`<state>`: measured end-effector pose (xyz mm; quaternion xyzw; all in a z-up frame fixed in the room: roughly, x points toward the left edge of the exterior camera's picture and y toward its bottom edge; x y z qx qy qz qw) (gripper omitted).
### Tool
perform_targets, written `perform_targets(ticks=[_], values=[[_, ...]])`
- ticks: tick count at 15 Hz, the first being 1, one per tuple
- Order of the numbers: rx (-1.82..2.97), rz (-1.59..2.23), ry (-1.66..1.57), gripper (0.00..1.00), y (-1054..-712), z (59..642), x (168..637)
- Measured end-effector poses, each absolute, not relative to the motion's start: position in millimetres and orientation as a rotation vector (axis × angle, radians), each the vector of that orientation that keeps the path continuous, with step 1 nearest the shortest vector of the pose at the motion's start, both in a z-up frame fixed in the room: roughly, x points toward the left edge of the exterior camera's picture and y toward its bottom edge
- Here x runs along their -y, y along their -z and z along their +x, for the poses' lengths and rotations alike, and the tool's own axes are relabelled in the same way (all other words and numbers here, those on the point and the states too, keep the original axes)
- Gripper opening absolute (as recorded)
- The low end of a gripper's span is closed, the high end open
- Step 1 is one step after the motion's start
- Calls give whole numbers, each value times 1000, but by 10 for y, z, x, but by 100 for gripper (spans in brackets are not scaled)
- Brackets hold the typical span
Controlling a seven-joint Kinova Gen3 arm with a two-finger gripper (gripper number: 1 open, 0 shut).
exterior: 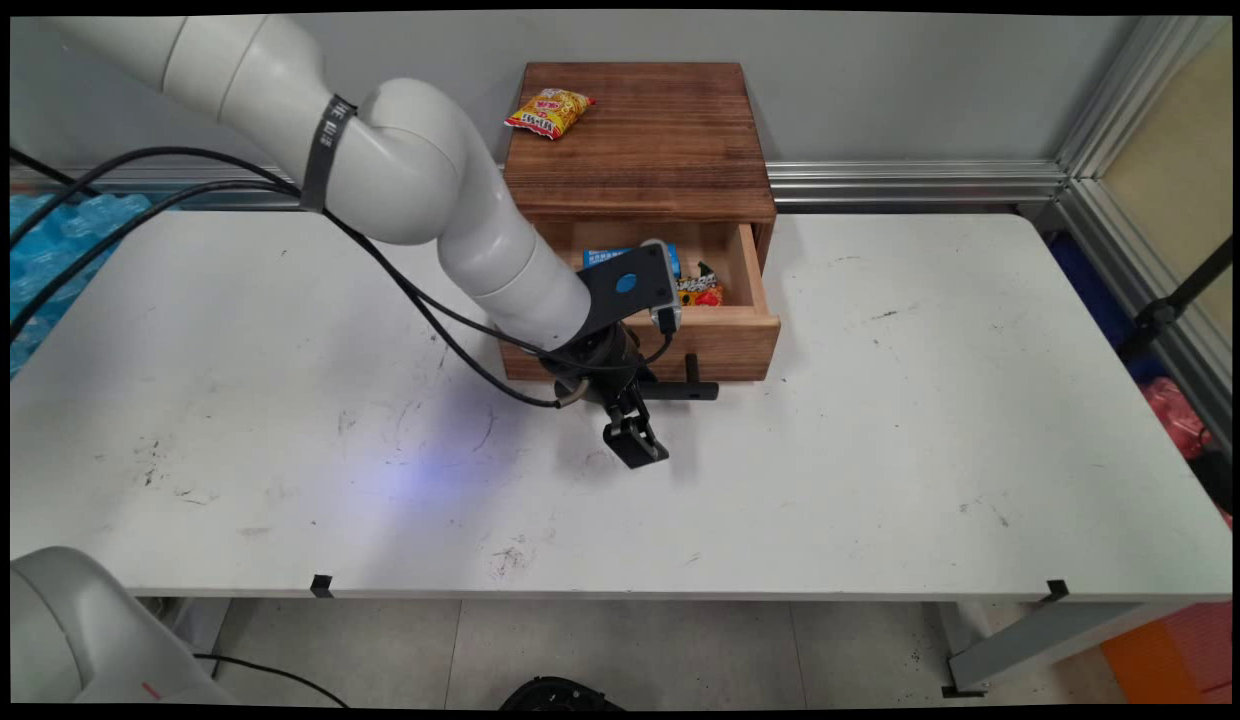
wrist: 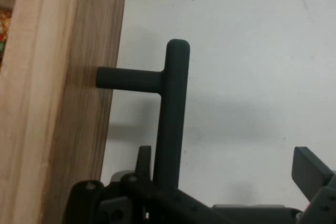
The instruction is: Open the drawer
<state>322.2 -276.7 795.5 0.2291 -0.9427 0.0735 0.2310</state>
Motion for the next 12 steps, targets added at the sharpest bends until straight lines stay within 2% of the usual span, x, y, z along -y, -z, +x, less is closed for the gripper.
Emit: perform_targets(ticks=[12], values=[[2610, 601, -173, 100, -7954, 3188, 2562]])
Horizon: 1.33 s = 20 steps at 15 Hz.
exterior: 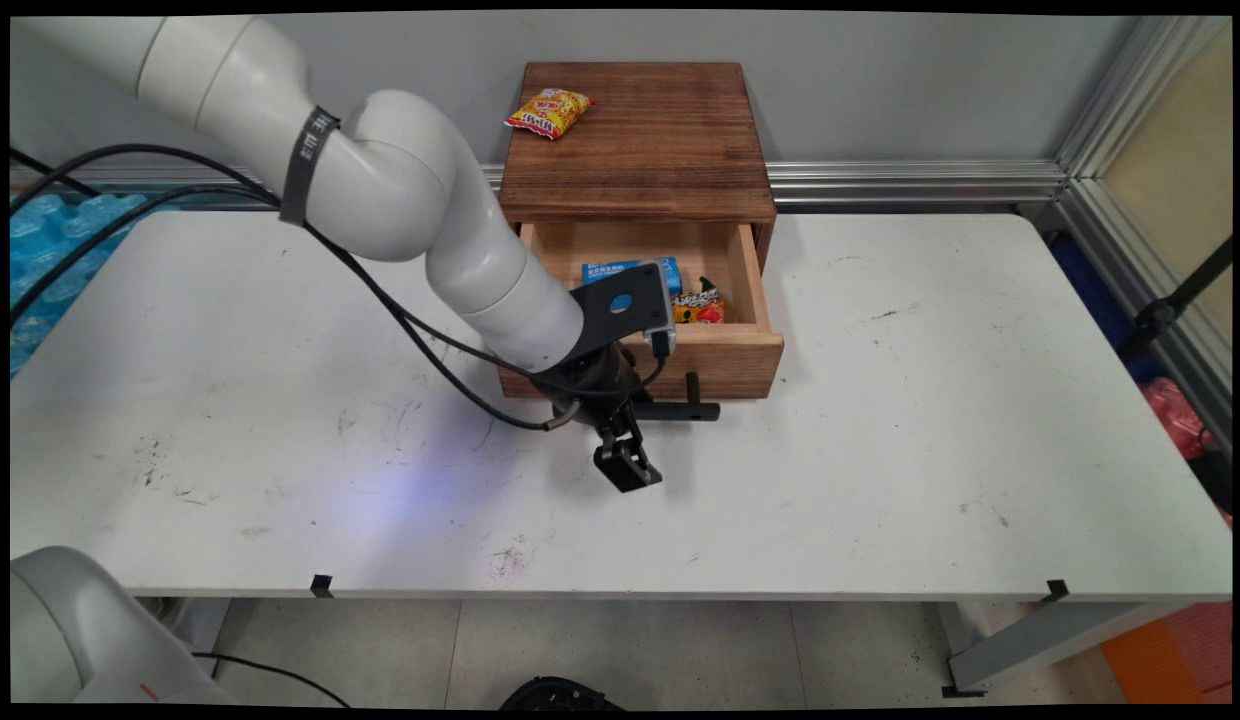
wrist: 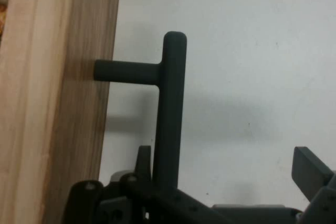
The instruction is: Open the drawer
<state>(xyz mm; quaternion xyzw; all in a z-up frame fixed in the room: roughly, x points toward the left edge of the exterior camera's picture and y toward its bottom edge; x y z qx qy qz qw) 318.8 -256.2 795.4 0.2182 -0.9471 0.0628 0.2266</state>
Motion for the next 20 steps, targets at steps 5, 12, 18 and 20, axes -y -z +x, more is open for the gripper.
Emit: perform_targets(ticks=[5, 12, 18, 20], values=[[2624, 586, -164, 100, -7922, 3179, 2474], [2637, 560, -156, 100, -7881, 3123, 2366], [2661, 511, -161, 100, -7857, 3048, 2257], [2666, 500, -168, 100, -7862, 3022, 2236]])
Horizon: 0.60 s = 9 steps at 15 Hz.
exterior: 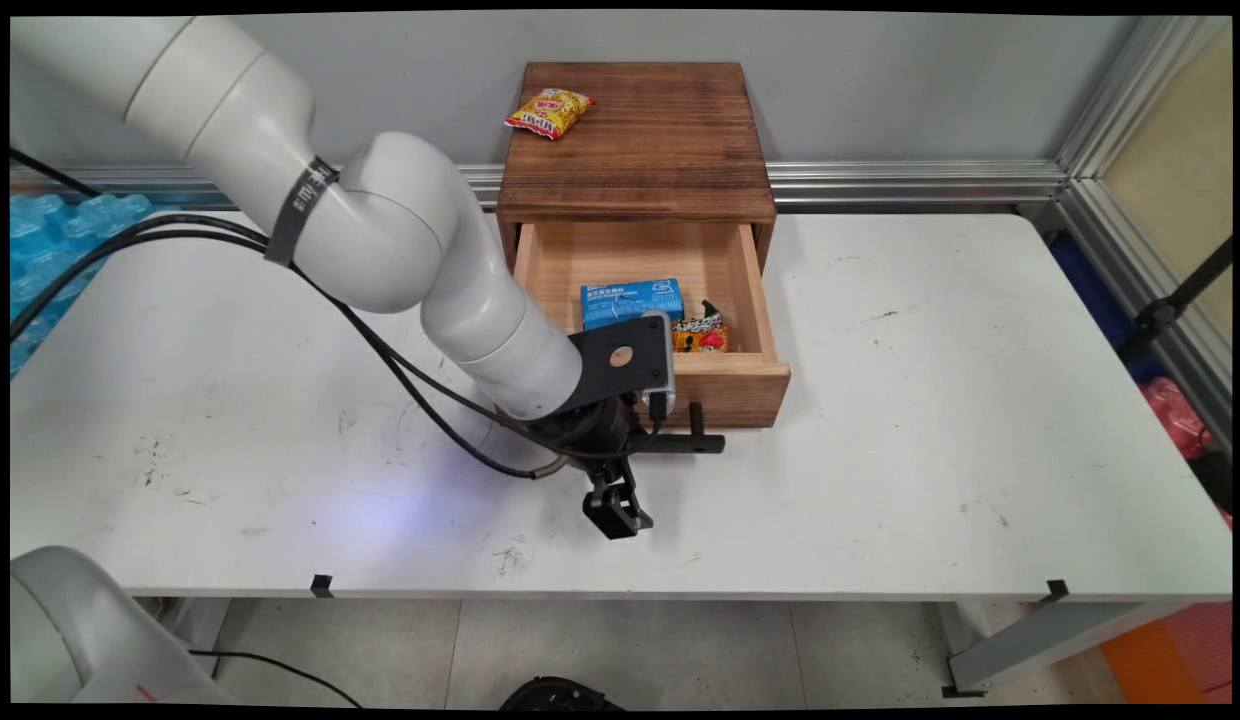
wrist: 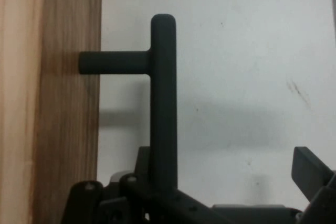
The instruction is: Open the drawer
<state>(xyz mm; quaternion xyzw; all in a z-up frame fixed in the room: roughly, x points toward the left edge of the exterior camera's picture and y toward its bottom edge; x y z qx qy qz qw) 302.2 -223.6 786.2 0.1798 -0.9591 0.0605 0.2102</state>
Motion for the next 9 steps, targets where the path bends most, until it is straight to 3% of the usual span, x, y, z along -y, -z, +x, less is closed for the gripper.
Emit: perform_targets(ticks=[9], values=[[2677, 478, -170, 100, -7887, 2905, 2139]])
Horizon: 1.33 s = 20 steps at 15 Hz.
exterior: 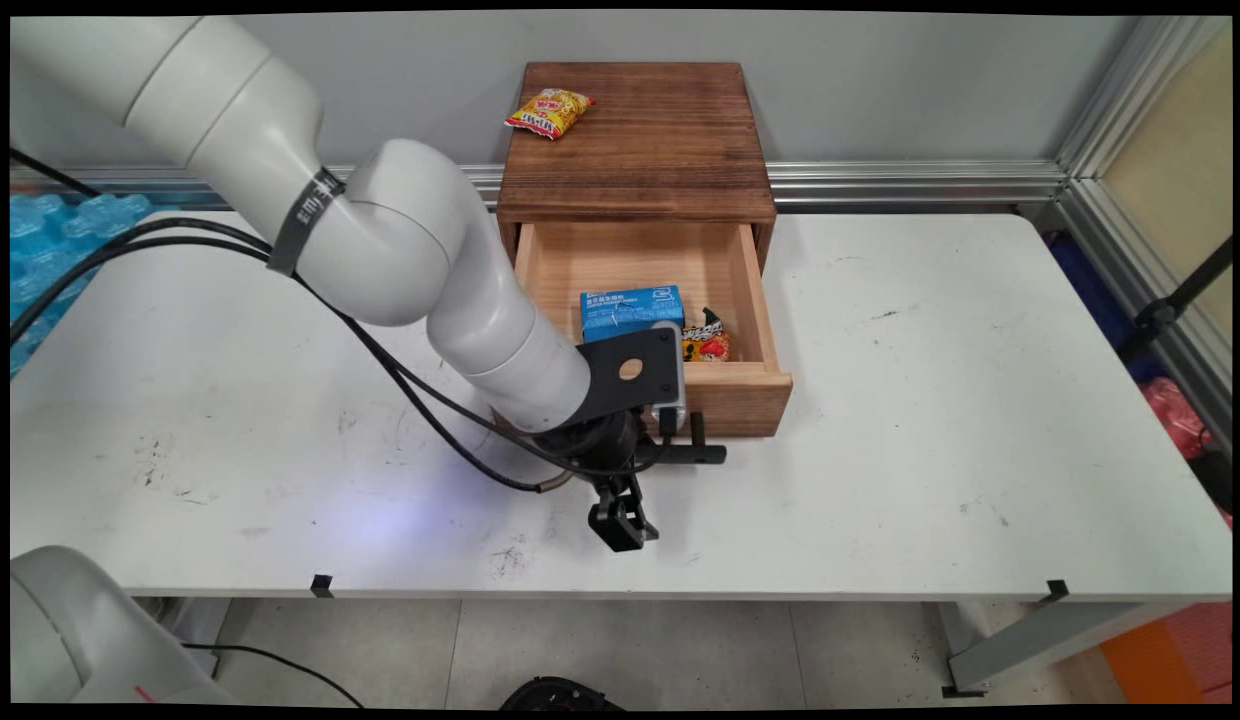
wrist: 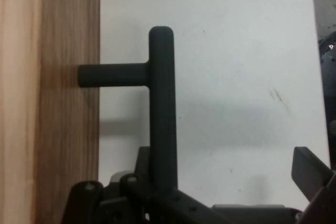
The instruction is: Open the drawer
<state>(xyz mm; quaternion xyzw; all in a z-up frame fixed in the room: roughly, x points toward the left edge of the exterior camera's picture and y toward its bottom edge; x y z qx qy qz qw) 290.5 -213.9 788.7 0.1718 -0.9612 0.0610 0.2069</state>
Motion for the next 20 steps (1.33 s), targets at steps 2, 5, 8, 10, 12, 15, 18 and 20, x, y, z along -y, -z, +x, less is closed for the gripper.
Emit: perform_targets(ticks=[2, 5, 8, 10, 12, 15, 18, 20], values=[[2680, 475, -167, 100, -7888, 2887, 2113], [2685, 472, -164, 100, -7888, 2870, 2075], [2689, 471, -158, 100, -7885, 2851, 2034], [2692, 469, -154, 100, -7881, 2839, 2006], [2694, 467, -151, 100, -7878, 2831, 1986], [2697, 465, -147, 100, -7871, 2825, 1957], [2699, 462, -142, 100, -7863, 2817, 1929], [2699, 460, -137, 100, -7855, 2801, 1904]])
